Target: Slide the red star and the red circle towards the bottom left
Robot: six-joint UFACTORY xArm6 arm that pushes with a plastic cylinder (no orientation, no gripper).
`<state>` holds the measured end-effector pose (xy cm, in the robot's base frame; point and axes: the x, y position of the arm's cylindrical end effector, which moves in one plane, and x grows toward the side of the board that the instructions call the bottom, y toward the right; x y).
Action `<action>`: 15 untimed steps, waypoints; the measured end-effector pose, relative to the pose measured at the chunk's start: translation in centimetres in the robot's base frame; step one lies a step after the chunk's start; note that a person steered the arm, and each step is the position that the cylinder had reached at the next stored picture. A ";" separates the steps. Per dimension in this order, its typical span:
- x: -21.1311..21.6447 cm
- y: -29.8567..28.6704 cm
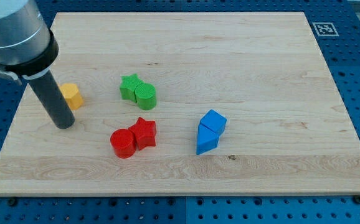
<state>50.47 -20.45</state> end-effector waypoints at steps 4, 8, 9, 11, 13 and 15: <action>0.0 7.7; -0.1 14.7; -1.3 15.5; -1.7 18.8; -0.1 19.9; 2.7 19.4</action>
<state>53.12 -1.07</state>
